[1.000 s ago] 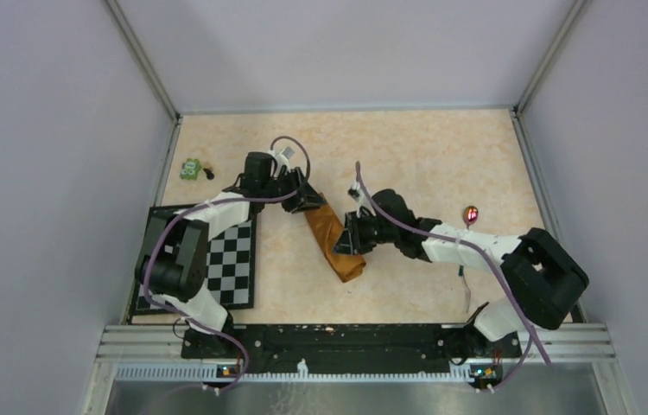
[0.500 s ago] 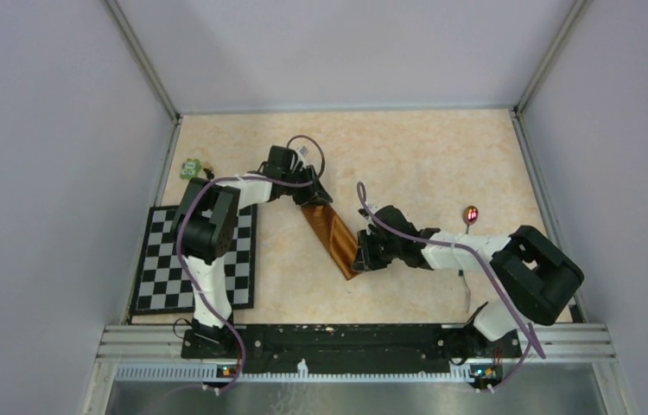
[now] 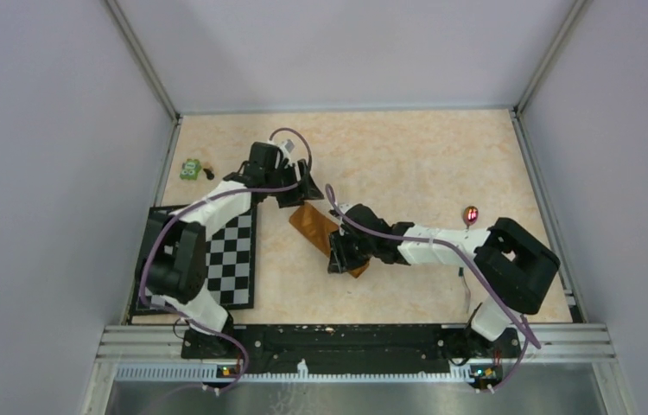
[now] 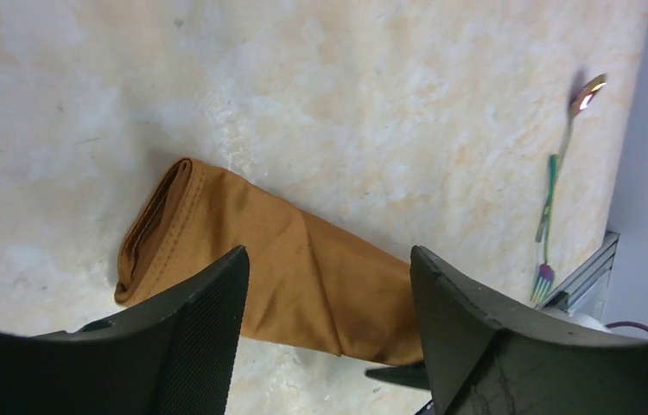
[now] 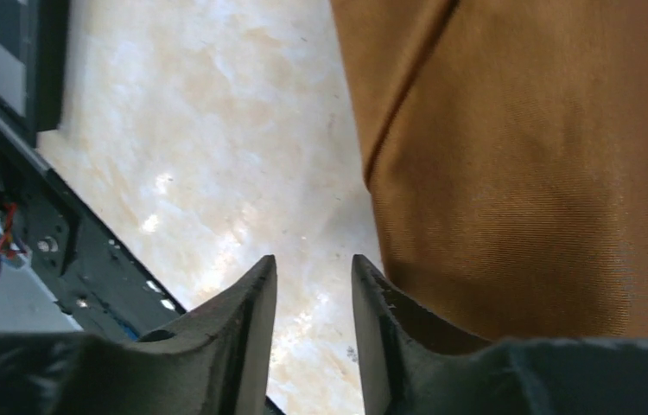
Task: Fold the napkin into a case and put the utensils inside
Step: Smooth out the smaller rectangle-folded napkin at the center of the board, then rotate the smaller rectangle-folded napkin at the center of the board, then move the smaller rectangle folded napkin to the center of the board.
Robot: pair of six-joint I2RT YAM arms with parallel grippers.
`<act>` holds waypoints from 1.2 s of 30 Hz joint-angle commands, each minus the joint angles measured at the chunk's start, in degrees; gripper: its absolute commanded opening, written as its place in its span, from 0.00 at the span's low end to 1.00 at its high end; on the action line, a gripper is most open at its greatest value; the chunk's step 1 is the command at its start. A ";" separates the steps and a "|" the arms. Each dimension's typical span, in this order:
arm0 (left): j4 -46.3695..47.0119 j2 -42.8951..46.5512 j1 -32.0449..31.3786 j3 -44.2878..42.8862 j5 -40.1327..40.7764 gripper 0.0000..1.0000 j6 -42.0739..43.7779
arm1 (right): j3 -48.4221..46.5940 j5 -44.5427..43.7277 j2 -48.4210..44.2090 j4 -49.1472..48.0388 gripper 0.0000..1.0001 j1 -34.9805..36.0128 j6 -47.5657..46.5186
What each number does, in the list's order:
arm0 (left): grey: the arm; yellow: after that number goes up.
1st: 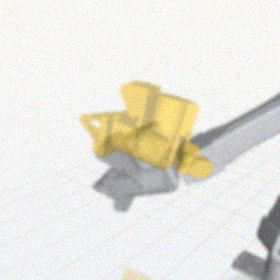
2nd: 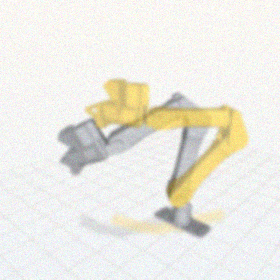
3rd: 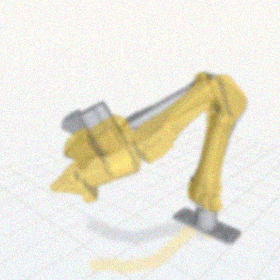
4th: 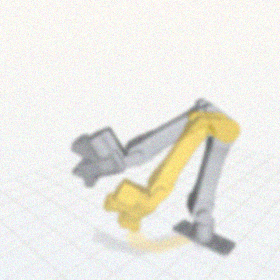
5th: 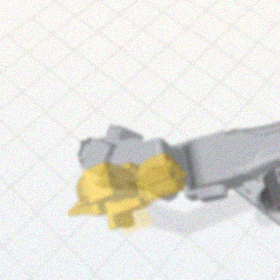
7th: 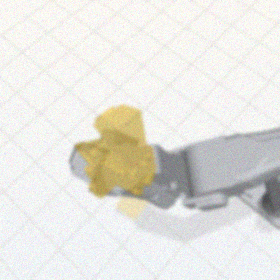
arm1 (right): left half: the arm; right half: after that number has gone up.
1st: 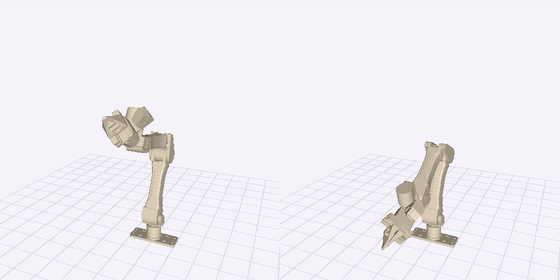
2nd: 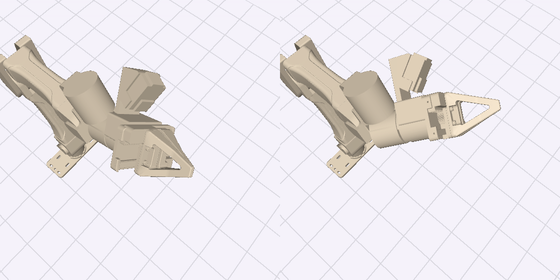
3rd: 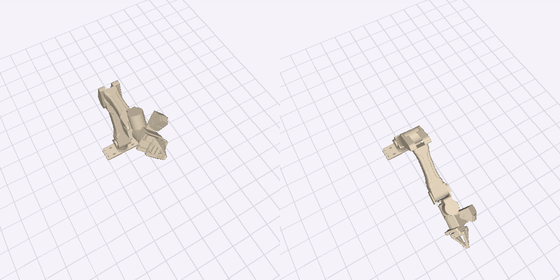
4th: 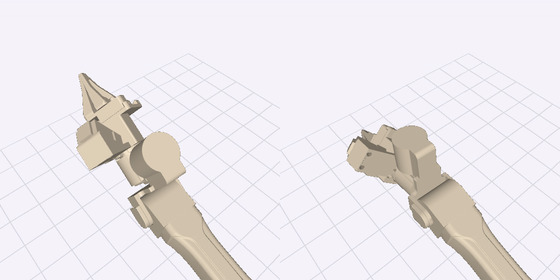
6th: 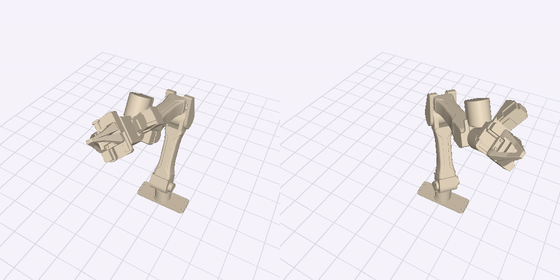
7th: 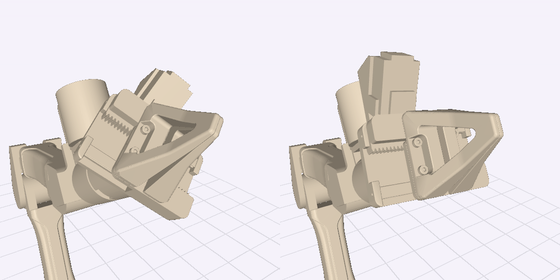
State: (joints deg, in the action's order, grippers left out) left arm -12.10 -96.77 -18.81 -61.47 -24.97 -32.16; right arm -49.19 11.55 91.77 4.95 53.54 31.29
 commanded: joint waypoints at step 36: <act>1.39 28.09 2.55 15.97 -8.46 0.85 -2.20 | -28.08 15.35 28.50 -7.53 0.51 -24.58 -4.44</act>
State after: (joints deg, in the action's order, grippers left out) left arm -12.43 -71.81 -16.05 -46.48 -32.16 -34.24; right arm -73.69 25.04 117.60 -1.10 27.27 29.15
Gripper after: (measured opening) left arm 0.855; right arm 0.547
